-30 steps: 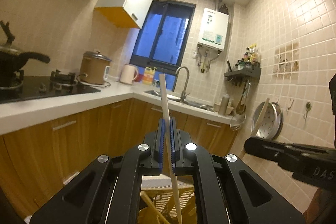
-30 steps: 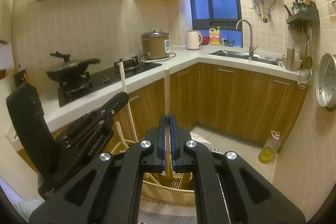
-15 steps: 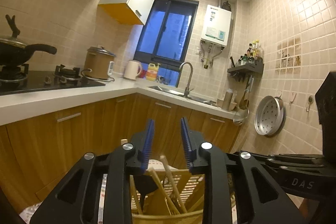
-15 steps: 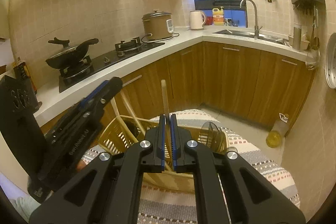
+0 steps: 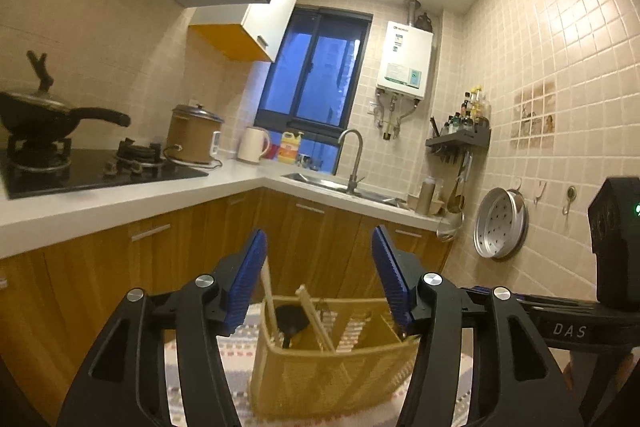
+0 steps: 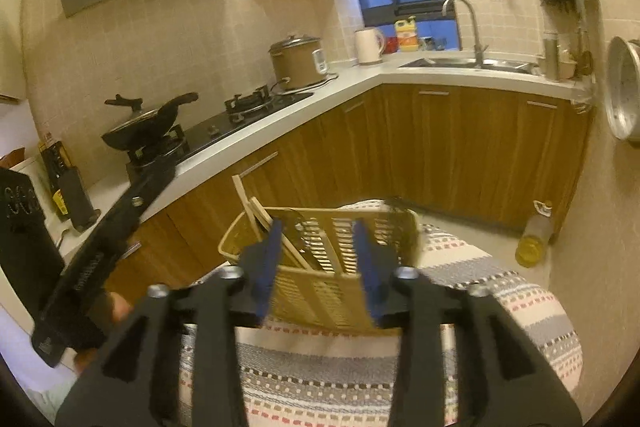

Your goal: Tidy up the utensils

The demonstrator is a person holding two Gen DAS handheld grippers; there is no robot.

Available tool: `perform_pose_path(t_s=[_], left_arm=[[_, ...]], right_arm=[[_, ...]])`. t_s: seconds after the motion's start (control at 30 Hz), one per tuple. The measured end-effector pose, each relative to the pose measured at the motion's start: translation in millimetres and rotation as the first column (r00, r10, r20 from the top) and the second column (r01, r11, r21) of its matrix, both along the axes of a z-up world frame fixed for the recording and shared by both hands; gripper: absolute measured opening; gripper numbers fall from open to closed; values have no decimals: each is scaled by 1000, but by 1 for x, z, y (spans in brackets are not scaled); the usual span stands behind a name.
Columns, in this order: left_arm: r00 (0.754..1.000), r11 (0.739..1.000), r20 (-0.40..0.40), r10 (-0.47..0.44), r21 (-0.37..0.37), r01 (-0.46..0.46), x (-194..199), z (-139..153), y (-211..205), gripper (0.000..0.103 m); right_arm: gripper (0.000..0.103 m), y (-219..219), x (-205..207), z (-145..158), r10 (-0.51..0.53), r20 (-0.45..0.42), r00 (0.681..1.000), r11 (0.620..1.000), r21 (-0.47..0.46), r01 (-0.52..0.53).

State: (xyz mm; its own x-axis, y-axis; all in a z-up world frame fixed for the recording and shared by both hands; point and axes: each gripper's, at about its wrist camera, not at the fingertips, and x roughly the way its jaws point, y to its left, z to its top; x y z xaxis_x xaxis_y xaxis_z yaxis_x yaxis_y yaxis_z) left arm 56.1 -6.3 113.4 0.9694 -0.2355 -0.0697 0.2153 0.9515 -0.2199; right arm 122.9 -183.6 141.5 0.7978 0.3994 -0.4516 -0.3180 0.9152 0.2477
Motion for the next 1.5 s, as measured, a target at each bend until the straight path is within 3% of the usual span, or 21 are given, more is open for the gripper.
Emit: perform_pose_path(t_s=[0.17,0.23,0.4,0.53,0.77,0.9,1.03,1.27,1.5], left_arm=[[999,1000,-42,11,5,-11,-17,-17,3,64],[998,1000,-60,24,4,-24,-25,-27,3,69],[995,999,-89,49,25,-47,-43,-42,2,78],[991,995,-100,93,49,-88,-63,-55,2,82],[978,975,-83,192,131,-180,-98,-80,-3,87],[967,952,-21,254,179,-247,-115,-90,-12,93],[969,961,-27,244,143,-238,-119,-88,-10,93],[971,964,0,239,122,-237,-123,-67,-6,93],[962,944,25,272,188,-272,-118,-76,-15,93]], right_arm=[[49,-7,-26,-21,-63,33,997,998,-15,64],[60,-5,-39,-30,-103,71,992,993,-40,106],[76,0,-72,-47,-168,158,973,982,-61,179],[81,0,-100,-56,-215,216,952,970,-65,234],[82,1,-135,-74,-262,260,929,949,-107,297],[82,-2,-143,-82,-292,277,915,943,-79,324],[82,-4,-147,-79,-312,296,903,941,-33,336],[83,-3,-155,-58,-306,347,886,935,-63,348],[86,1,-150,-63,-319,358,877,930,-63,363]])
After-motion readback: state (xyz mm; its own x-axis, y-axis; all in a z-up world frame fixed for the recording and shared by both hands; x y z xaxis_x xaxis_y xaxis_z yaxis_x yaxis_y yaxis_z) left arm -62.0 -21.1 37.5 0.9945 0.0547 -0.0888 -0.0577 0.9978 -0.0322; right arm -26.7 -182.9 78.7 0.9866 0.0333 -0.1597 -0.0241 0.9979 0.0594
